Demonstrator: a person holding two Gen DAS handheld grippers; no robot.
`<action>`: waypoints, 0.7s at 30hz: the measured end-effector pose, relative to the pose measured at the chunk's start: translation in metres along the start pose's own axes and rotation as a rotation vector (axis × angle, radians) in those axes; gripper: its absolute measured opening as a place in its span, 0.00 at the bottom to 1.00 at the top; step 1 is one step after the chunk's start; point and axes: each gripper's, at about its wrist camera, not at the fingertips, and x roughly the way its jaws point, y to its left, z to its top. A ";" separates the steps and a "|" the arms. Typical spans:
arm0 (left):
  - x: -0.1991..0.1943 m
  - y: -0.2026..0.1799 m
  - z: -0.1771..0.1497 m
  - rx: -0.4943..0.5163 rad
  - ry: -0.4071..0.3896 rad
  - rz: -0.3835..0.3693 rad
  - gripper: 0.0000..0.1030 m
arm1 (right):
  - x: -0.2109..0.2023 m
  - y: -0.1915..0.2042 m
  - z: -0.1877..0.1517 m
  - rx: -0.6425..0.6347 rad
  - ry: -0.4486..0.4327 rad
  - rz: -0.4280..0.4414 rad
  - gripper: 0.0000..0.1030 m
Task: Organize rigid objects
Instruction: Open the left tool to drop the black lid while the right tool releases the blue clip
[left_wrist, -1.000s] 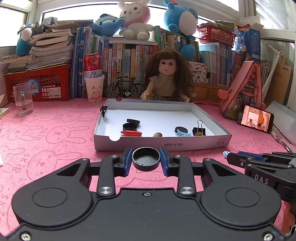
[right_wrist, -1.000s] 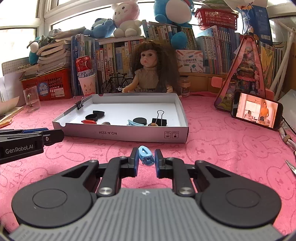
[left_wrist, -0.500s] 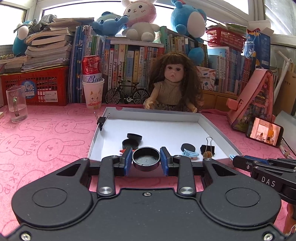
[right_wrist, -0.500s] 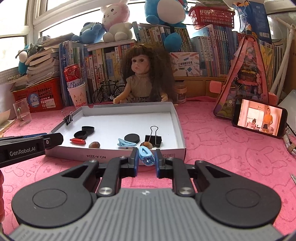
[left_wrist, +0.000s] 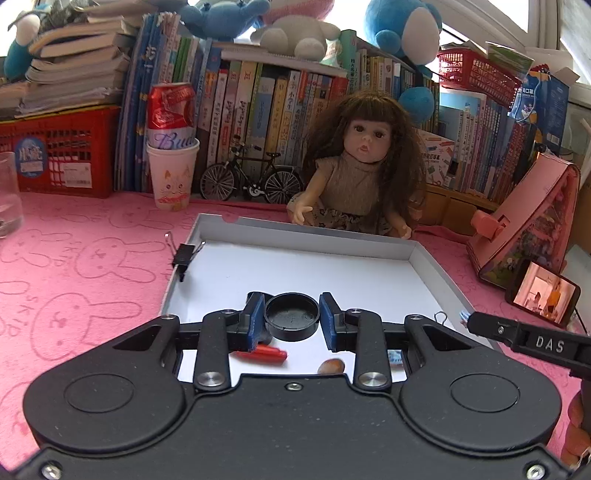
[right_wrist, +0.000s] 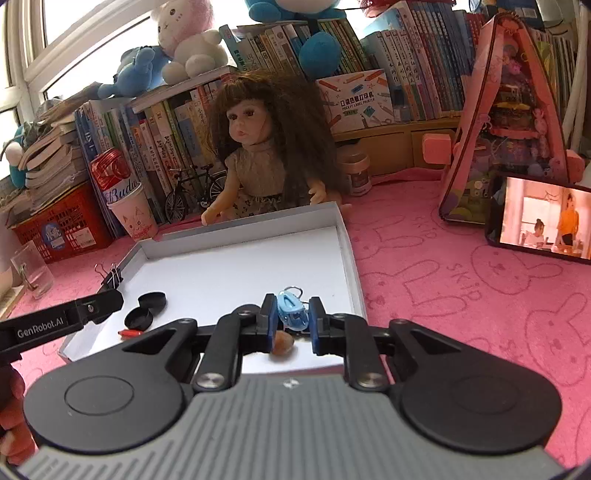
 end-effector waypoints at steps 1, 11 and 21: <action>0.006 -0.001 0.002 0.004 0.005 -0.002 0.29 | 0.005 -0.001 0.004 0.005 0.005 -0.002 0.21; 0.054 -0.016 0.002 0.054 0.063 0.031 0.29 | 0.045 -0.007 0.017 0.017 0.058 -0.032 0.21; 0.065 -0.013 -0.005 0.061 0.080 0.048 0.29 | 0.056 -0.014 0.009 0.047 0.087 -0.026 0.22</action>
